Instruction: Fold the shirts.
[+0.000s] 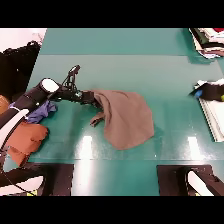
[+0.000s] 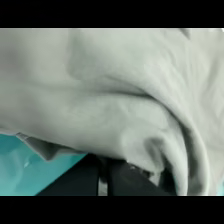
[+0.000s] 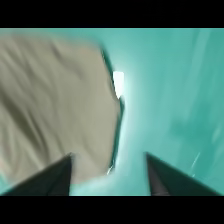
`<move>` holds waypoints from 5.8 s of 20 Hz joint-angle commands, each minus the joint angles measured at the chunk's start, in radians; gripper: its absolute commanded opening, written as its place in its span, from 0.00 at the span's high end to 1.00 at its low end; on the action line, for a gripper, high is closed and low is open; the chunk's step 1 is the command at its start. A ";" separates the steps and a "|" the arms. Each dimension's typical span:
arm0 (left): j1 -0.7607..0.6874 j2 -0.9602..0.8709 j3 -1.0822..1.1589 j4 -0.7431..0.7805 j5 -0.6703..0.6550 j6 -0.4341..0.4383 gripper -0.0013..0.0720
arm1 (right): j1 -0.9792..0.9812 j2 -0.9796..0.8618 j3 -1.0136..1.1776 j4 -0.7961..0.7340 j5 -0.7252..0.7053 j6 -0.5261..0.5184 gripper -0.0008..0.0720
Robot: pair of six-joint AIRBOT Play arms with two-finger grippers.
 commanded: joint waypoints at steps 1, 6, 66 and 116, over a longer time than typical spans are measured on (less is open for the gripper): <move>0.014 0.016 0.024 0.082 -0.052 -0.018 0.94 | 0.014 0.000 -0.386 0.040 -0.096 0.007 0.26; 0.014 0.016 0.024 0.082 -0.058 -0.018 0.94 | 0.203 -0.157 -0.615 0.211 -0.394 -0.045 0.28; 0.104 -0.020 0.224 0.792 -0.035 -0.352 0.64 | 0.077 -0.743 0.669 -0.202 -0.122 0.013 0.96; 0.291 0.101 0.183 0.307 -0.327 -0.062 0.94 | 0.070 -0.253 -0.439 0.029 -0.237 -0.048 0.97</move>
